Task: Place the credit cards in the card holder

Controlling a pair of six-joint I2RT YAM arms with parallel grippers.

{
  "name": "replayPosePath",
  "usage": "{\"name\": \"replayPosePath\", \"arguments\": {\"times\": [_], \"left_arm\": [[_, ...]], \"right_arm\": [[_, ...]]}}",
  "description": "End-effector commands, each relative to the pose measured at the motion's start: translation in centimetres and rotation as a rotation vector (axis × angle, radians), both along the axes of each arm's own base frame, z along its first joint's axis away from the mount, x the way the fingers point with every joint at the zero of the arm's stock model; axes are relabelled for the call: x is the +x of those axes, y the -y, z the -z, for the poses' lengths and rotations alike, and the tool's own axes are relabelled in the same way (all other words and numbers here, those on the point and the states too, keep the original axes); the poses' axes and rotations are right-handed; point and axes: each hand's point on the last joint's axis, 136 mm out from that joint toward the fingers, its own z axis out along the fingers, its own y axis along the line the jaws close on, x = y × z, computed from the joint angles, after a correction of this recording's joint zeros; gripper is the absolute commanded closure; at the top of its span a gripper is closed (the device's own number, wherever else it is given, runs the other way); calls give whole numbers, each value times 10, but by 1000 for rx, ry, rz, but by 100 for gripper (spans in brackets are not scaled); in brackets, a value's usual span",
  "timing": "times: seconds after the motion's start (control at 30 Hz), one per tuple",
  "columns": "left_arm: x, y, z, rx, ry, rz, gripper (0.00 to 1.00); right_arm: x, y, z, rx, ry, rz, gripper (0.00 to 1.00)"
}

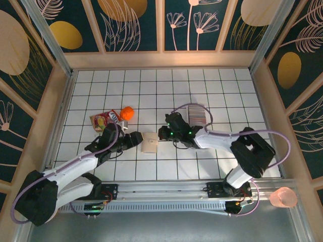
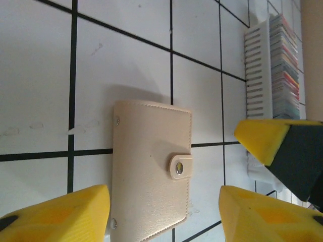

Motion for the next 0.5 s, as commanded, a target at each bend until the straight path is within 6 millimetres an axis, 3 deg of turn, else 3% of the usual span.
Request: {"name": "replayPosePath", "arguments": {"times": [0.0, 0.07, 0.47], "left_arm": [[2, 3, 7, 9, -7, -1, 48], [-1, 5, 14, 19, -28, 8, 52], [-7, 5, 25, 23, -47, 1, 52]], "right_arm": [[7, -27, -8, 70, 10, -37, 100], [9, -29, -2, 55, 2, -37, 100], [-1, -19, 39, -33, -53, -31, 100]]}}
